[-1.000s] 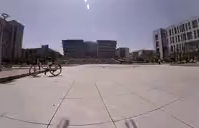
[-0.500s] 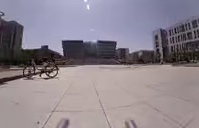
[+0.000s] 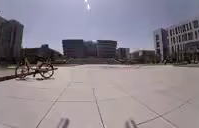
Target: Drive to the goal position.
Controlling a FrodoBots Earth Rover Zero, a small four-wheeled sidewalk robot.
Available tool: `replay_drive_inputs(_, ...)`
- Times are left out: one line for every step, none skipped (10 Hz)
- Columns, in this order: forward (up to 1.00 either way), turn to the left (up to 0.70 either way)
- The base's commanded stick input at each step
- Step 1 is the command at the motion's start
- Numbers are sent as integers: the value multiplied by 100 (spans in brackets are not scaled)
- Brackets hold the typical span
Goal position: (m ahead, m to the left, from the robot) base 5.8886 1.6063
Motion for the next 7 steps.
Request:
replay_drive_inputs(100, 0)
replay_drive_inputs(100, 0)
replay_drive_inputs(100, 0)
replay_drive_inputs(100, 0)
replay_drive_inputs(100, 16)
replay_drive_inputs(100, 32)
replay_drive_inputs(100, 40)
